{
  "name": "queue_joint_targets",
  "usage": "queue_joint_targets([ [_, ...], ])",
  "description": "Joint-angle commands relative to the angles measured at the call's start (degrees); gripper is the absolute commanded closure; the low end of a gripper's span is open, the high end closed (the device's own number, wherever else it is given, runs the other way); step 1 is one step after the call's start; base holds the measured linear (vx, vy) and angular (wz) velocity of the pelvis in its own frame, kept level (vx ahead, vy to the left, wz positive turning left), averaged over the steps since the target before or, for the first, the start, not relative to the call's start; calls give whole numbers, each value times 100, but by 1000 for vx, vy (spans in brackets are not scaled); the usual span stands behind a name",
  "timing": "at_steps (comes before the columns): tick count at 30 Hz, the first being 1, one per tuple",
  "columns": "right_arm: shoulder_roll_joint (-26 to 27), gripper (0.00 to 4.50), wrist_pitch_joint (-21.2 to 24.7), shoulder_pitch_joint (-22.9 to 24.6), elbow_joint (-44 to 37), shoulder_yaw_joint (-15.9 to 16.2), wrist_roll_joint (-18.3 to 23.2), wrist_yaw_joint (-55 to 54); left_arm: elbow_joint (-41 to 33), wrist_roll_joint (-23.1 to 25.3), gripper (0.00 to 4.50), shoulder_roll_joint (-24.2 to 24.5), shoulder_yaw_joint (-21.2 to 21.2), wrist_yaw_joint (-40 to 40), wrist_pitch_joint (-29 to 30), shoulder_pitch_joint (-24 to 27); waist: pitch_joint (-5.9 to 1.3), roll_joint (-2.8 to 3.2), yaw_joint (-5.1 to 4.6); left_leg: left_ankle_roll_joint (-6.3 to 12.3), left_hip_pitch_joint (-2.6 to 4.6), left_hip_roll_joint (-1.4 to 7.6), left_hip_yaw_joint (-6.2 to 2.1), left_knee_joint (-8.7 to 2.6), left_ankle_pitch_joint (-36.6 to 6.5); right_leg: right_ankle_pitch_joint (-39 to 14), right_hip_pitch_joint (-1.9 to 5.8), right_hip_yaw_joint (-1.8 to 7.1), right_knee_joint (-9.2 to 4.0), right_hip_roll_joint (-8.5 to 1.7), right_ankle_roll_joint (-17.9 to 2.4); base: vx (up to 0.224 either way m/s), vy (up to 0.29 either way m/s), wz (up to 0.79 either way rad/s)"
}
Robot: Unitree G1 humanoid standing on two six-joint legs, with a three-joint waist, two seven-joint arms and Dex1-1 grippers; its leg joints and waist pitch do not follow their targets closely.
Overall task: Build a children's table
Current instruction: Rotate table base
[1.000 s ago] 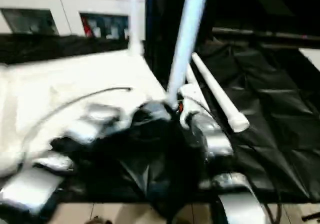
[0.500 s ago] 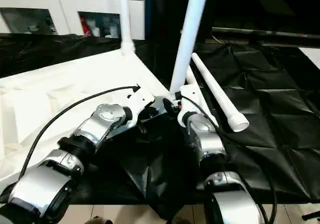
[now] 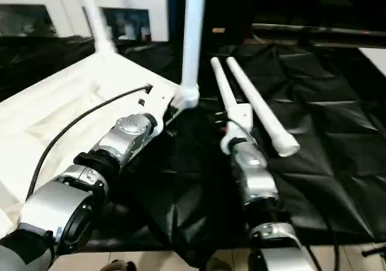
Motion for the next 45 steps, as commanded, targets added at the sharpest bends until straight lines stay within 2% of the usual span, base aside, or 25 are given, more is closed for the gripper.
queue_joint_targets([
  [1,-16,96,85,-23,-33,33,-30,45,-214,-52,394,85,111,-17,-303,-287,-473,-26,39,944,155,72,-15,-242,-541,-14,447,159,-202,-218,-1655,0,0,0],
  [2,-32,96,70,-60,22,72,-71,91,-355,4,407,240,56,-231,-333,-246,-446,-60,60,828,167,90,-17,-266,-733,-352,441,160,-231,-235,-1588,0,0,0],
  [3,-41,96,54,-95,76,95,-96,120,-542,57,400,416,-2,-424,-333,-188,-426,-46,68,766,166,93,-19,-282,-845,-558,439,160,-252,-244,-1548,0,0,0],
  [6,-65,96,20,-154,174,168,-156,184,-922,135,352,812,-72,-540,-245,-67,-404,-55,50,446,176,81,-28,-314,-1157,-1190,433,181,-296,-244,-1270,0,0,0],
  [8,-63,96,15,-178,211,193,-170,197,-1229,169,366,1111,-86,-672,43,56,-404,-55,61,291,177,90,-32,-321,-1165,-1227,419,199,-269,-246,-1210,0,0,0],
  [10,-52,96,33,-186,223,208,-156,218,-1469,308,355,1368,-163,-824,306,187,-411,-60,56,260,165,75,-28,-312,-1081,-1087,413,209,-247,-231,-1189,0,0,0],
  [11,-46,96,31,-206,239,232,-142,279,-1848,501,325,1679,-273,-1010,769,385,-411,-45,57,222,182,100,-32,-314,-1081,-1028,404,213,-216,-239,-1216,0,0,0],
  [13,-38,96,25,-226,252,263,-129,349,-2293,706,322,2019,-390,-1217,1296,615,-396,-67,31,194,163,85,-24,-319,-1101,-1090,391,214,-221,-224,-1193,0,0,0],
  [14,-35,96,10,-237,267,276,-137,361,-2494,798,322,2165,-404,-1269,1489,722,-396,-33,33,145,183,86,-26,-322,-1149,-1168,379,220,-227,-223,-1173,0,0,0],
  [15,-24,96,-29,-275,321,305,-158,384,-3058,1070,319,2592,-425,-1395,2043,1023,-413,-11,45,90,202,132,-47,-329,-1143,-1111,389,224,-196,-263,-1204,0,0,0],
  [17,-4,96,-77,-342,428,318,-185,388,-3772,1436,298,3137,-438,-1510,2733,1384,-389,9,-17,17,162,137,-58,-357,-1149,-1116,388,215,-175,-243,-1171,0,0,0],
  [18,7,96,-88,-371,476,315,-185,397,-4047,1591,281,3350,-408,-1572,2997,1522,-382,37,-35,-89,213,128,-45,-352,-1267,-1178,350,224,-198,-219,-1160,0,0,0],
  [19,16,96,-89,-387,503,313,-188,408,-4265,1657,274,3493,-393,-1651,3207,1628,-369,36,-35,-105,203,111,-44,-357,-1287,-1194,349,224,-208,-203,-1157,0,0,0],
  [20,20,96,-89,-394,515,313,-189,412,-4359,1685,274,3554,-386,-1685,3296,1673,-372,49,-8,-165,236,131,-48,-362,-1373,-1184,334,232,-205,-215,-1167,0,0,0],
  [21,35,96,-96,-434,593,333,-205,444,-4999,1919,274,3990,-419,-2019,3863,1990,-363,26,-10,-174,224,132,-46,-368,-1385,-1179,337,231,-201,-207,-1171,0,0,0],
  [22,40,96,-100,-454,630,352,-217,456,-5290,1977,245,4173,-432,-2189,4095,2130,-352,44,-1,-224,227,131,-56,-381,-1446,-1265,327,231,-198,-212,-1154,0,0,0],
  [24,48,96,-104,-477,666,371,-228,464,-5573,2022,236,4354,-432,-2367,4327,2266,-339,53,0,-254,243,124,-52,-381,-1506,-1297,306,240,-205,-201,-1146,0,0,0],
  [28,116,96,-127,-602,808,466,-288,495,-6596,2107,236,5398,-621,-3304,5150,2916,-338,73,9,-352,241,110,-77,-397,-1674,-1390,303,247,-195,-208,-1093,0,0,0],
  [29,117,96,-128,-604,810,468,-289,495,-6609,2106,236,5414,-623,-3316,5158,2927,-325,56,-20,-348,229,88,-64,-403,-1699,-1412,300,249,-210,-180,-1079,0,0,0],
  [32,164,96,-177,-706,925,482,-285,554,-7030,1793,236,5611,-737,-3776,5436,3258,-338,116,-14,-405,247,85,-70,-391,-1732,-1275,298,258,-200,-187,-1130,0,0,0],
  [33,164,96,-177,-706,925,482,-285,554,-7030,1793,236,5611,-737,-3776,5436,3258,-338,102,-24,-406,228,87,-78,-399,-1708,-1232,314,255,-192,-187,-1151,0,0,0],
  [35,176,96,-213,-751,976,493,-292,610,-7163,1664,236,5626,-884,-4036,5386,3463,-343,130,-18,-413,231,73,-73,-388,-1735,-1128,309,254,-175,-168,-1197,0,0,0],
  [37,173,96,-235,-774,1008,493,-287,625,-7177,1637,236,5615,-970,-4119,5374,3523,-345,107,-33,-400,224,64,-74,-383,-1775,-1153,317,256,-180,-168,-1196,0,0,0],
  [41,184,96,-286,-844,1119,450,-236,654,-6931,1533,236,5547,-1235,-4371,5131,3594,-347,95,-33,-372,211,51,-79,-375,-1782,-1240,326,259,-193,-174,-1197,0,0,0],
  [45,203,96,-312,-858,1141,484,-265,695,-6640,1477,236,5549,-1534,-4583,4832,3648,-349,117,-84,-392,208,49,-102,-384,-1911,-1320,328,256,-193,-170,-1185,0,0,0],
])
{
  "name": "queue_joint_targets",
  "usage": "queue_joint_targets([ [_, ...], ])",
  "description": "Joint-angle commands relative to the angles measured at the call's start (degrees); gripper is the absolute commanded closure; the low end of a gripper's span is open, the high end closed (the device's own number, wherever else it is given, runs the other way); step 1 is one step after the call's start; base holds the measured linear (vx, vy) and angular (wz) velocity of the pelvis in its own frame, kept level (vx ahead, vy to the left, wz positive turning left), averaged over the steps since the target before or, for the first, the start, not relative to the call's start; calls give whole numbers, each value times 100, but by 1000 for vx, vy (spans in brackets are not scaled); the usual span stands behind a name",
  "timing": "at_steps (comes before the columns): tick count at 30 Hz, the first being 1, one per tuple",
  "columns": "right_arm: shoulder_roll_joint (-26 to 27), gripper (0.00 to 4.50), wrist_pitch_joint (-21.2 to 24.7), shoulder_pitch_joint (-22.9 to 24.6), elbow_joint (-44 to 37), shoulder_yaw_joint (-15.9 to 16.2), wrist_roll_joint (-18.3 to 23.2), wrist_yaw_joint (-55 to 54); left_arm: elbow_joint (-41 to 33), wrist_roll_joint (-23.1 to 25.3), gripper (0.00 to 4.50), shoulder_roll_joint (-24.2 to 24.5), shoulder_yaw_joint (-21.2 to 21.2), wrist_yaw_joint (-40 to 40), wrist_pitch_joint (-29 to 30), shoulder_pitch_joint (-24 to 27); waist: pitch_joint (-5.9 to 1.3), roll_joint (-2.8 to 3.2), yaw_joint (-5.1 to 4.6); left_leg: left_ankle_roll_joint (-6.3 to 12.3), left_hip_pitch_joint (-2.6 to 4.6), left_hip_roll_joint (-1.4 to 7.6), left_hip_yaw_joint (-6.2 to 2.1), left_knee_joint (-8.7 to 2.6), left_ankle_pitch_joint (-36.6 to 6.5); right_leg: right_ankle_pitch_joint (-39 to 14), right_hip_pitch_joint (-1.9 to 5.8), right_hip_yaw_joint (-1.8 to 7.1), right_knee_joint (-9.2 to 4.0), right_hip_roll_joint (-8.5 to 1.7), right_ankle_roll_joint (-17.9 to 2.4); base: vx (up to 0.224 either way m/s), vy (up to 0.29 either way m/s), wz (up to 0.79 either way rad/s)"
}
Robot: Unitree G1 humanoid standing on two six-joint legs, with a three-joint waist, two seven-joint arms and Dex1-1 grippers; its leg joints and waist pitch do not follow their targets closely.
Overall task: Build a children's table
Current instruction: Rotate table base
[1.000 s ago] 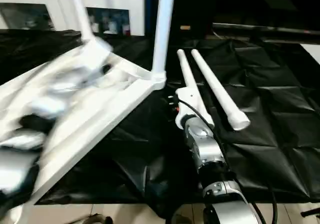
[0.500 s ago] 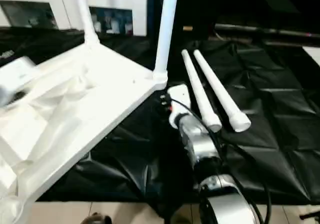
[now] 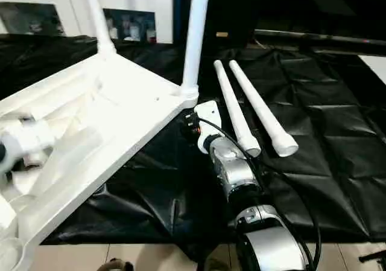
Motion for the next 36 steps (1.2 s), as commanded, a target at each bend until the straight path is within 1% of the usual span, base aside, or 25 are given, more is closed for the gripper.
queue_joint_targets([
  [1,-10,96,-33,-99,24,-1,-13,39,38,-99,236,-67,-170,-164,-125,-31,-399,196,-14,-299,147,55,-57,-444,-1931,-1319,297,218,-330,-178,-1210,0,0,0],
  [2,-13,96,-32,-92,33,19,-27,59,5,-198,236,-160,-194,-236,-125,-47,-396,163,-27,-293,140,52,-53,-443,-1938,-1352,303,219,-332,-179,-1210,0,0,0],
  [6,-4,96,-53,-91,109,92,-72,133,-276,-597,236,-463,-205,-504,-215,-145,-396,180,8,-293,172,63,-52,-436,-1946,-1433,279,226,-337,-185,-1220,0,0,0],
  [7,1,96,-67,-102,136,105,-85,144,-410,-855,236,-675,-203,-679,-341,-229,-392,172,19,-304,170,68,-51,-440,-1960,-1428,280,226,-334,-184,-1230,0,0,0],
  [8,1,96,-67,-103,136,105,-85,144,-413,-860,236,-680,-204,-683,-345,-231,-399,176,41,-314,174,64,-50,-436,-1964,-1413,281,227,-328,-187,-1235,0,0,0],
  [10,1,96,-63,-118,153,97,-85,159,-469,-1021,236,-908,-297,-804,-605,-361,-411,151,49,-301,148,62,-48,-436,-1873,-1254,305,228,-311,-181,-1228,0,0,0],
  [13,-8,96,-47,-117,134,104,-91,185,-588,-1247,236,-1166,-362,-1003,-664,-515,-416,142,33,-270,128,43,-38,-422,-1740,-1231,327,231,-304,-178,-1188,0,0,0],
  [17,-25,96,-41,-121,117,116,-84,208,-540,-1389,236,-1386,-422,-1146,-799,-705,-420,122,10,-246,104,34,-41,-405,-1678,-1322,343,231,-301,-187,-1165,0,0,0],
  [19,-49,96,-59,-137,129,118,-80,250,-192,-1388,236,-1542,-559,-1213,-1051,-965,-414,133,-27,-233,91,27,-47,-403,-1691,-1373,350,225,-312,-178,-1154,0,0,0],
  [21,-54,96,-61,-140,130,117,-80,256,-96,-1378,236,-1576,-590,-1226,-1106,-1022,-421,127,-32,-230,115,20,-40,-388,-1750,-1459,332,224,-325,-170,-1131,0,0,0],
  [22,-81,96,-60,-143,121,112,-75,282,357,-1263,236,-1707,-733,-1244,-1371,-1245,-411,115,-55,-225,78,16,-53,-401,-1740,-1508,356,219,-328,-171,-1117,0,0,0],
  [23,-97,96,-58,-141,109,111,-74,290,577,-1181,236,-1757,-812,-1249,-1500,-1349,-422,123,-36,-219,121,16,-45,-382,-1796,-1593,327,223,-351,-179,-1102,0,0,0],
  [24,-112,96,-57,-145,106,108,-72,296,754,-1129,236,-1802,-868,-1261,-1601,-1431,-417,165,-40,-226,118,14,-52,-387,-1802,-1593,325,222,-351,-171,-1102,0,0,0],
  [25,-131,96,-56,-148,92,104,-71,303,957,-1089,236,-1877,-910,-1255,-1694,-1520,-427,143,-42,-236,109,17,-54,-386,-1791,-1531,340,219,-343,-173,-1119,0,0,0],
  [26,-217,96,-58,-166,59,85,-66,334,1627,-986,236,-2151,-1037,-1168,-2055,-1797,-417,157,-40,-232,114,10,-53,-389,-1806,-1558,332,214,-354,-164,-1117,0,0,0],
  [27,-218,96,-58,-166,59,85,-66,334,1634,-985,236,-2154,-1038,-1167,-2059,-1800,-417,157,-40,-232,114,10,-53,-389,-1806,-1558,332,214,-354,-164,-1117,0,0,0],
  [28,-255,96,-61,-172,39,78,-64,353,1925,-889,236,-2274,-1070,-986,-2243,-1912,-430,156,-24,-236,139,13,-49,-375,-1873,-1617,327,213,-372,-171,-1115,0,0,0],
  [29,-303,96,-49,-169,-7,66,-53,383,2297,-775,236,-2423,-1093,-720,-2488,-2053,-424,147,-24,-229,113,16,-58,-382,-1871,-1613,345,211,-363,-173,-1120,0,0,0],
  [30,-318,96,-44,-169,-20,62,-49,393,2412,-746,236,-2469,-1097,-641,-2565,-2097,-422,147,-16,-220,118,12,-53,-378,-1887,-1647,337,207,-375,-168,-1107,0,0,0],
  [31,-327,96,-41,-170,-29,59,-46,399,2487,-727,236,-2499,-1099,-590,-2614,-2125,-430,170,-13,-219,124,19,-55,-374,-1900,-1612,340,209,-374,-176,-1123,0,0,0],
  [32,-436,96,-35,-154,-108,40,-44,442,3273,-595,236,-2841,-1024,151,-3012,-2449,-427,151,-17,-199,87,17,-67,-379,-1880,-1612,370,200,-362,-178,-1123,0,0,0],
  [33,-441,96,-35,-153,-111,40,-44,444,3310,-590,236,-2857,-1019,186,-3030,-2465,-426,146,-19,-164,95,-9,-49,-362,-1897,-1666,351,193,-394,-150,-1085,0,0,0],
  [34,-536,96,-13,-128,-188,16,-42,466,3887,-552,236,-3141,-887,832,-3225,-2737,-443,150,22,-157,142,19,-54,-348,-1922,-1629,332,202,-385,-175,-1109,0,0,0],
  [35,-581,96,-1,-114,-229,0,-34,469,4165,-553,236,-3271,-812,1072,-3318,-2871,-437,153,22,-128,90,-7,-57,-346,-1828,-1604,379,190,-384,-163,-1075,0,0,0],
  [36,-619,96,10,-101,-271,-20,-23,469,4371,-569,236,-3381,-730,1288,-3386,-2974,-443,140,46,-109,96,-8,-54,-335,-1792,-1656,373,185,-396,-166,-1043,0,0,0],
])
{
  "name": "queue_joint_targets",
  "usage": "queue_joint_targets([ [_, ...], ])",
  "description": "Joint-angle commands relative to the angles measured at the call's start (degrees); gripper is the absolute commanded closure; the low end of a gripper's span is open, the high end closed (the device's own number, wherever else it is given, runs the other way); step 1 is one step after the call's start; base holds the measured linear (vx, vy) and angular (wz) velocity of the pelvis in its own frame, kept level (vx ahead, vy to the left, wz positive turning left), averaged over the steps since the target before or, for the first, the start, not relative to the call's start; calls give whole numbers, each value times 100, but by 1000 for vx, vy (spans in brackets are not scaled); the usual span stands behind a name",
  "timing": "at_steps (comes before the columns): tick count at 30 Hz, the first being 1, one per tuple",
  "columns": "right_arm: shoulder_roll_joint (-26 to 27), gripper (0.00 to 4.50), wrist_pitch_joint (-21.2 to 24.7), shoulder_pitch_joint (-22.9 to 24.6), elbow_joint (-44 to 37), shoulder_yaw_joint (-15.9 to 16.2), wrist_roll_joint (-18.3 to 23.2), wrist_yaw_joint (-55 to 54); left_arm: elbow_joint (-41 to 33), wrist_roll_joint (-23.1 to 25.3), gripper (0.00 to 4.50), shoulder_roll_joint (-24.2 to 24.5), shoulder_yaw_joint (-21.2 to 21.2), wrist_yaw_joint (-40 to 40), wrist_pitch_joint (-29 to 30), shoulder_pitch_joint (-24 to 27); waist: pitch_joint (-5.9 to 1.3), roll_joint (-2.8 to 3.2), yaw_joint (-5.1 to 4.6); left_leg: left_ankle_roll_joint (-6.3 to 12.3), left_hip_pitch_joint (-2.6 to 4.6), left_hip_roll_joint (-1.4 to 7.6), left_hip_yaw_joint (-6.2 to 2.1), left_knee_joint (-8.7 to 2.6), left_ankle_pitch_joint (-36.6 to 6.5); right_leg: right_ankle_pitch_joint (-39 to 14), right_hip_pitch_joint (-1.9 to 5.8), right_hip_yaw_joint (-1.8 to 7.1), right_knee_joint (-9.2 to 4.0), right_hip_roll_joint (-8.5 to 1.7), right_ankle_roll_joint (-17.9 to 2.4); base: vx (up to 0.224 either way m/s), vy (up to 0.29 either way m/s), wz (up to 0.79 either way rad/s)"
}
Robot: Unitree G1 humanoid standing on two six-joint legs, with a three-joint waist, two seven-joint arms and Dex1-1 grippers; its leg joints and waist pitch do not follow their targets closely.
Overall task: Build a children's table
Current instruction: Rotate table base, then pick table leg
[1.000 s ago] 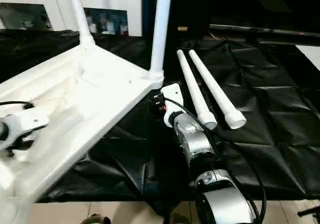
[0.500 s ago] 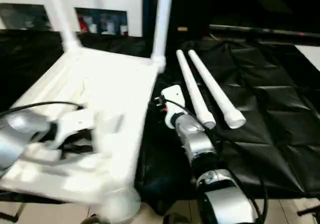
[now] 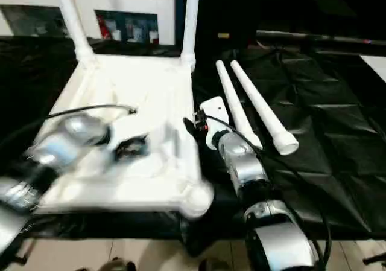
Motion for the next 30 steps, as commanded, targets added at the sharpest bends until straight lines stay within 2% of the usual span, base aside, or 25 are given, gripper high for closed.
queue_joint_targets([
  [1,-155,96,15,10,-145,-84,-11,20,308,86,236,-39,244,567,-180,-241,-469,81,9,-107,106,13,-11,-408,-1752,-1661,376,179,-436,-186,-1033,0,0,0],
  [2,-178,96,22,19,-172,-97,-3,19,445,77,236,-108,297,696,-233,-308,-470,76,6,-96,71,16,-21,-415,-1664,-1623,394,171,-425,-187,-1034,0,0,0],
  [3,-235,96,73,39,-256,-145,27,-3,827,131,236,-248,377,1146,-407,-486,-472,96,12,-88,81,8,-22,-409,-1659,-1622,385,166,-434,-184,-1023,0,0,0],
  [4,-276,96,162,48,-347,-206,70,-32,1137,237,236,-319,395,1594,-544,-626,-478,72,0,-60,91,-1,-13,-395,-1661,-1556,384,166,-436,-163,-1015,0,0,0],
  [6,-286,96,228,47,-410,-247,103,-54,1243,328,236,-305,349,1759,-601,-671,-499,52,-5,18,44,-2,-29,-388,-1451,-1310,438,156,-398,-183,-1045,0,0,0],
  [7,-303,96,441,28,-598,-366,205,-119,1392,454,236,-241,257,1836,-757,-713,-503,93,-9,36,45,-6,-34,-384,-1395,-1250,439,156,-397,-183,-1061,0,0,0],
  [9,-310,96,586,17,-727,-429,261,-161,1432,461,236,-204,245,1770,-814,-714,-514,77,-20,75,53,9,-35,-372,-1281,-1014,432,158,-379,-188,-1155,0,0,0],
  [10,-361,96,922,-25,-909,-483,241,-344,1529,469,236,-157,231,1720,-914,-730,-509,52,-20,104,54,9,-30,-373,-1224,-910,437,159,-369,-180,-1225,0,0,0],
  [11,-453,96,1335,-111,-1014,-443,45,-622,1563,494,236,-92,210,1702,-978,-730,-509,69,-15,112,67,8,-27,-374,-1154,-811,434,162,-354,-171,-1280,0,0,0],
  [13,-592,96,1802,-250,-1087,-328,-251,-877,1556,541,236,12,190,1670,-1040,-713,-505,68,-15,78,80,6,-26,-374,-1076,-742,427,164,-343,-155,-1336,0,0,0],
  [14,-671,96,1943,-365,-1086,-423,84,-421,1483,557,236,125,205,1606,-1022,-678,-498,74,-13,33,102,9,-12,-375,-1202,-798,420,164,-353,-154,-1379,0,0,0],
  [16,-762,96,2013,-507,-1019,-520,155,-398,1442,565,236,235,229,1545,-1030,-655,-478,64,-16,15,98,16,-16,-380,-1409,-1083,416,168,-372,-185,-1299,0,0,0],
  [18,-870,70,2127,-725,-829,-697,277,-414,1346,558,232,391,279,1415,-1009,-606,-468,42,-20,-40,118,21,-9,-380,-1559,-1394,389,170,-407,-192,-1211,0,0,0],
  [19,-919,60,2336,-837,-748,-765,281,-504,1283,556,232,475,313,1313,-1000,-571,-460,65,-22,-97,117,25,-18,-389,-1549,-1520,381,171,-408,-196,-1190,0,0,0],
  [20,-919,60,2336,-837,-748,-765,281,-504,1283,556,232,475,313,1313,-1000,-571,-464,75,-12,-116,139,30,-14,-382,-1563,-1505,364,175,-412,-196,-1186,0,0,0],
  [21,-1003,50,2552,-1013,-502,-709,219,-444,955,448,232,630,386,1047,-918,-437,-463,8,-14,-108,136,35,-8,-384,-1548,-1488,363,175,-412,-193,-1186,0,0,0],
  [22,-1074,37,2781,-1157,-308,-634,132,-405,622,313,232,760,452,788,-932,-300,-459,45,-17,-134,107,36,-17,-393,-1490,-1481,381,173,-385,-208,-1232,0,0,0],
  [23,-1074,26,2781,-1157,-308,-634,132,-405,622,313,232,760,452,788,-932,-300,-462,18,-5,-151,130,54,-17,-383,-1481,-1486,364,176,-388,-230,-1255,0,0,0],
  [24,-1098,22,2863,-1223,-214,-598,89,-392,449,218,232,811,495,658,-955,-229,-462,43,-8,-161,122,46,-6,-385,-1458,-1425,354,180,-376,-207,-1276,0,0,0],
  [25,-1132,20,2980,-1316,-81,-547,29,-374,206,83,232,883,556,474,-988,-128,-481,57,4,-203,120,67,-27,-380,-1377,-1235,371,182,-317,-231,-1341,0,0,0],
  [26,-1197,20,3219,-1558,354,-401,-104,-293,-400,-313,232,969,711,71,-915,91,-485,10,6,-223,136,79,-10,-378,-1343,-1112,352,182,-305,-240,-1429,0,0,0],
  [27,-1229,11,3360,-1702,621,-310,-183,-243,-768,-574,232,1003,808,-167,-867,220,-485,16,0,-210,114,71,-8,-380,-1313,-1064,366,181,-290,-230,-1489,0,0,0],
  [28,-1231,11,3384,-1822,876,-358,-154,-273,-996,-772,232,954,904,-222,-790,281,-459,-43,2,-196,108,72,29,-383,-1351,-1073,344,182,-324,-214,-1510,0,0,0],
  [29,-1238,11,3414,-2018,1332,-426,-124,-308,-1381,-1149,232,812,1072,-287,-624,375,-474,-47,30,-214,132,86,34,-374,-1341,-1047,340,189,-293,-233,-1545,0,0,0],
  [30,-1238,11,3414,-2018,1332,-426,-124,-308,-1381,-1149,232,812,1072,-287,-624,375,-469,-23,46,-216,133,86,35,-364,-1321,-1028,333,190,-276,-235,-1564,0,0,0],
])
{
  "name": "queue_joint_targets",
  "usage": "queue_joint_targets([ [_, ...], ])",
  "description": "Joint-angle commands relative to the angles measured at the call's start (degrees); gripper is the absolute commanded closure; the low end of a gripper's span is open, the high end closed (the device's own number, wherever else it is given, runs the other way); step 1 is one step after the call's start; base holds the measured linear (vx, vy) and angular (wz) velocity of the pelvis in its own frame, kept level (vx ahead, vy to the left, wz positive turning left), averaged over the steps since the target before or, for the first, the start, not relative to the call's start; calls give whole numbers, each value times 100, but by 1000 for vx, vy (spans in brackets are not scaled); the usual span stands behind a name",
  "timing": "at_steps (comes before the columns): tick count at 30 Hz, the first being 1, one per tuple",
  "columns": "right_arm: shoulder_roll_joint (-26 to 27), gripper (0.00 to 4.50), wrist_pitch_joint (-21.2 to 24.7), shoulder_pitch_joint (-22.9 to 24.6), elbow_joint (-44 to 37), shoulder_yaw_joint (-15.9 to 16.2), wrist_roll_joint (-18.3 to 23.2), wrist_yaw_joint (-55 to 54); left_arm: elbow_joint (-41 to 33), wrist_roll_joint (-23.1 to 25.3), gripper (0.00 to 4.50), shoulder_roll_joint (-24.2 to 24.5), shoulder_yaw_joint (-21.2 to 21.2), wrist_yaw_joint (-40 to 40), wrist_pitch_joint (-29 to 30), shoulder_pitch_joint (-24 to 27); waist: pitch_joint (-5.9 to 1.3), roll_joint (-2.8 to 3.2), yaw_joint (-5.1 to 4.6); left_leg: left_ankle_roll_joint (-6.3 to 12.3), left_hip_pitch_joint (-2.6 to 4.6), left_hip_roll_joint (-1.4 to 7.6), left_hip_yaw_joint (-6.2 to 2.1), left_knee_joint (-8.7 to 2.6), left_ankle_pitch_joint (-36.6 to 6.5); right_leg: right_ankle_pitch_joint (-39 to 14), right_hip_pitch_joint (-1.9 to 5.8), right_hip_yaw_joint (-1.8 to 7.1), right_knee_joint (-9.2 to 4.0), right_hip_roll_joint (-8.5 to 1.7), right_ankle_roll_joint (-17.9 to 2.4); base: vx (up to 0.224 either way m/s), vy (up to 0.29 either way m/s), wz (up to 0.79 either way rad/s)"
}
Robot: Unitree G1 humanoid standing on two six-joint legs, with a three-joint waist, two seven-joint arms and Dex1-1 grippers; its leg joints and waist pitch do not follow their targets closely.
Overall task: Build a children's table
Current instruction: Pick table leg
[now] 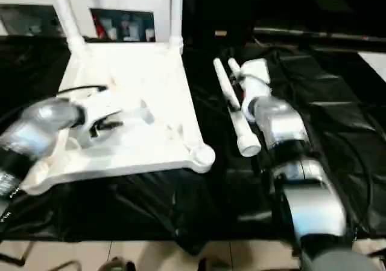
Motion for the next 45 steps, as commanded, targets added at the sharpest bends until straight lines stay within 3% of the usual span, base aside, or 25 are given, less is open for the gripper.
queue_joint_targets([
  [1,-39,11,82,-199,330,-85,3,-43,-431,-402,232,-117,165,-110,168,-14,-466,24,27,-220,150,84,49,-377,-1411,-1133,349,205,-301,-226,-1465,0,0,0],
  [3,-35,11,75,-274,506,-73,-19,-36,-621,-487,232,-164,210,-152,218,38,-453,5,34,-219,132,77,52,-386,-1439,-1235,362,202,-304,-221,-1353,0,0,0],
  [5,-18,37,123,-376,745,-14,-74,61,-927,-648,232,-196,228,-321,395,114,-465,-67,32,-221,121,71,53,-383,-1389,-1407,378,205,-316,-242,-1242,0,0,0],
  [7,-11,49,184,-451,914,72,-158,137,-1127,-693,232,-164,190,-462,511,160,-462,-51,40,-229,116,83,55,-376,-1311,-1462,363,209,-309,-253,-1237,0,0,0],
  [8,-40,64,313,-567,1180,141,-252,265,-1428,-763,232,-88,128,-713,778,201,-458,-84,35,-226,100,84,56,-371,-1267,-1486,372,202,-286,-242,-1230,0,0,0],
  [9,-52,64,337,-596,1241,153,-264,294,-1508,-772,232,-57,119,-763,847,218,-448,-63,42,-227,100,86,58,-375,-1259,-1534,366,204,-299,-241,-1214,0,0,0],
  [10,-99,83,377,-641,1380,133,-270,329,-1761,-884,232,45,75,-988,1084,256,-450,-98,31,-226,98,91,64,-372,-1253,-1540,365,202,-295,-236,-1208,0,0,0],
  [12,-126,101,377,-664,1457,123,-282,329,-1883,-938,198,90,56,-1079,1192,280,-438,-67,31,-243,103,89,65,-370,-1256,-1567,348,206,-299,-231,-1187,0,0,0],
  [19,-236,155,444,-674,1703,125,-337,511,-2260,-1031,154,202,-22,-1232,1599,299,-439,-106,37,-249,88,77,70,-362,-1235,-1568,359,204,-290,-221,-1143,0,0,0],
  [23,-286,188,494,-659,1789,139,-381,640,-2500,-1061,114,256,-35,-1341,1858,336,-447,-76,37,-253,90,83,69,-354,-1156,-1456,365,205,-271,-216,-1179,0,0,0],
  [27,-312,209,543,-622,1824,193,-454,727,-2599,-1066,104,293,-74,-1395,1945,369,-443,-95,37,-240,86,75,76,-347,-1186,-1507,360,200,-280,-202,-1176,0,0,0],
  [28,-327,231,550,-595,1838,205,-473,752,-2607,-1060,72,282,-94,-1381,1976,359,-442,-96,37,-245,86,76,73,-348,-1193,-1529,361,200,-279,-205,-1170,0,0,0],
  [31,-365,239,540,-534,1855,144,-440,732,-2643,-1067,69,230,-112,-1339,2070,339,-440,-89,41,-260,87,75,69,-348,-1209,-1586,359,203,-287,-211,-1149,0,0,0],
  [33,-386,255,457,-522,1835,-30,-296,666,-2572,-1003,31,62,-33,-1071,2055,345,-447,-97,37,-253,83,74,70,-342,-1193,-1531,366,204,-283,-207,-1152,0,0,0],
  [34,-393,255,419,-520,1828,-87,-260,653,-2553,-972,31,2,-7,-972,2035,357,-447,-15,35,-263,93,68,71,-338,-1241,-1430,358,209,-301,-198,-1180,0,0,0],
  [36,-415,257,310,-550,1782,-392,-1,565,-2389,-940,23,-278,138,-583,1872,338,-459,-47,43,-251,81,65,63,-338,-1230,-1352,381,199,-280,-197,-1207,0,0,0],
  [38,-420,257,287,-560,1769,-471,66,560,-2342,-942,17,-361,185,-477,1829,326,-473,-59,48,-203,79,59,61,-330,-1221,-1335,388,194,-285,-201,-1211,0,0,0],
  [39,-414,257,173,-573,1724,-640,228,598,-2280,-1040,8,-526,298,-354,1747,309,-480,-188,49,-152,67,58,78,-327,-1208,-1354,397,190,-300,-207,-1193,0,0,0],
  [40,-379,257,-174,-563,1573,-1048,636,804,-2129,-1190,0,-877,499,-29,1583,257,-483,-154,77,-105,62,54,68,-325,-1141,-1337,407,190,-282,-222,-1202,0,0,0],
  [41,-362,257,-295,-547,1517,-1162,753,867,-2085,-1215,0,-966,550,78,1562,240,-477,-162,73,-83,52,59,73,-317,-1144,-1322,404,195,-287,-231,-1203,0,0,0],
  [42,-294,257,-784,-458,1285,-1581,1180,1113,-1918,-1270,0,-1280,725,502,1539,172,-490,-170,79,17,47,61,77,-307,-1111,-1189,415,197,-290,-238,-1202,0,0,0],
  [43,-253,257,-899,-407,1163,-1798,1421,1355,-1797,-1267,0,-1375,769,660,1605,106,-494,-137,106,50,62,64,67,-306,-1076,-1123,411,192,-282,-244,-1215,0,0,0],
  [44,-218,257,-887,-345,1024,-1944,1612,1630,-1678,-1280,0,-1480,814,797,1629,38,-503,-158,95,191,54,46,80,-300,-1013,-959,424,186,-276,-198,-1240,0,0,0],
  [45,-164,257,-743,-240,787,-2052,1815,2001,-1550,-1371,0,-1646,930,957,1614,-36,-512,-134,101,234,50,51,65,-296,-956,-890,432,180,-252,-208,-1276,0,0,0],
])
